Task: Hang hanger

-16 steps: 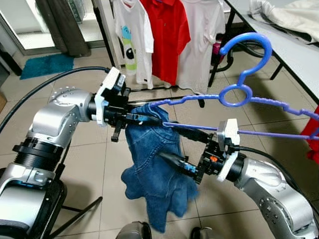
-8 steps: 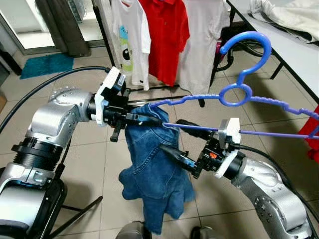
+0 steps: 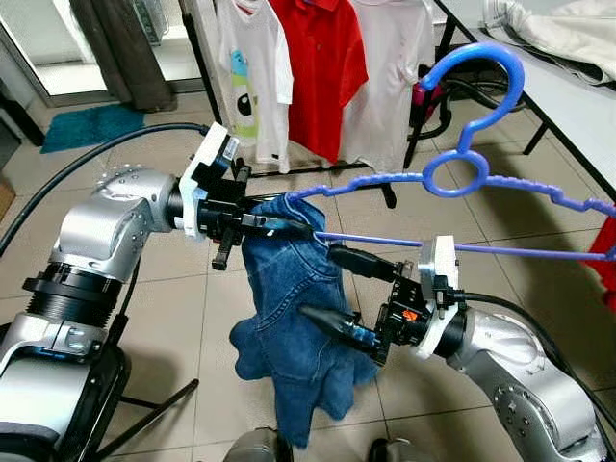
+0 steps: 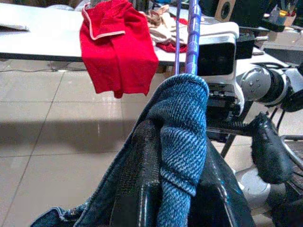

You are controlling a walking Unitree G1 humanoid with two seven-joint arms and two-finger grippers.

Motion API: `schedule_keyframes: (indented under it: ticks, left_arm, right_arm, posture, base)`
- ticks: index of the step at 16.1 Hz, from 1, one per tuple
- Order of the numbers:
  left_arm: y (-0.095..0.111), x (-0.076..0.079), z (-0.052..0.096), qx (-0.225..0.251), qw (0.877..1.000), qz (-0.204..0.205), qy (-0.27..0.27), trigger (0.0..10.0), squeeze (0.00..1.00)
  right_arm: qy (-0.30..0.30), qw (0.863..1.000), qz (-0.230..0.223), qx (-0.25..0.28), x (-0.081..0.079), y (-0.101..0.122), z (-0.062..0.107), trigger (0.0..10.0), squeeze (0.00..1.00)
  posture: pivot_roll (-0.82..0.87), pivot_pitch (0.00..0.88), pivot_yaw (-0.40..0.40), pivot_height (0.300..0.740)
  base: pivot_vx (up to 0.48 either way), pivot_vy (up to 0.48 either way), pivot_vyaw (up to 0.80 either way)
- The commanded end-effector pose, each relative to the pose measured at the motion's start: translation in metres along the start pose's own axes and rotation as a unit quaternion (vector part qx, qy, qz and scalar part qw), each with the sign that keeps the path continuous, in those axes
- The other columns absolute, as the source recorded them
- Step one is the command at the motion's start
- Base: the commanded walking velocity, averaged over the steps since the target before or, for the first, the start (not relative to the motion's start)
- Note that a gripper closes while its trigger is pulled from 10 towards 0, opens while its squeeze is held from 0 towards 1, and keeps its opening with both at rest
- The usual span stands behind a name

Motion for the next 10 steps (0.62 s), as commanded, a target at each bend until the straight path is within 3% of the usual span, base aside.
schedule_keyframes:
  ticks: [1,3,10]
  left_arm:
    - [0.014,-0.002,0.000,0.009,1.000,-0.025,-0.007,0.0,0.00]
    - [0.016,-0.002,-0.002,0.016,1.000,-0.022,-0.010,0.0,0.00]
    - [0.024,-0.004,-0.003,0.030,0.999,-0.020,-0.012,0.0,0.00]
  right_arm:
    - [-0.018,1.000,0.010,-0.004,0.006,-0.001,0.000,10.0,0.00]
    - [-0.022,1.000,0.014,0.000,0.009,-0.001,-0.001,10.0,0.00]
    - [0.033,0.999,-0.007,0.004,-0.006,-0.007,-0.014,10.0,0.00]
  posture:
    - [0.03,0.100,0.098,0.740]
    - [0.04,0.100,0.099,0.740]
    - [0.04,0.106,0.103,0.740]
  base:
    - [0.000,0.000,0.00]
    - [0.000,0.000,0.00]
    - [0.000,0.000,0.00]
Point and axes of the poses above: a point about 5 cm out from each wrist's last joint towards the gripper, its own z axis pointing back from the gripper into the wrist, its own y axis along the axis of the wrist's last joint, x = y × z, the point moved 3 cm from there along -z, pointing out of the wrist towards the gripper, and after that the axes turned 12 degrees about -z, right-handed, at the moved point
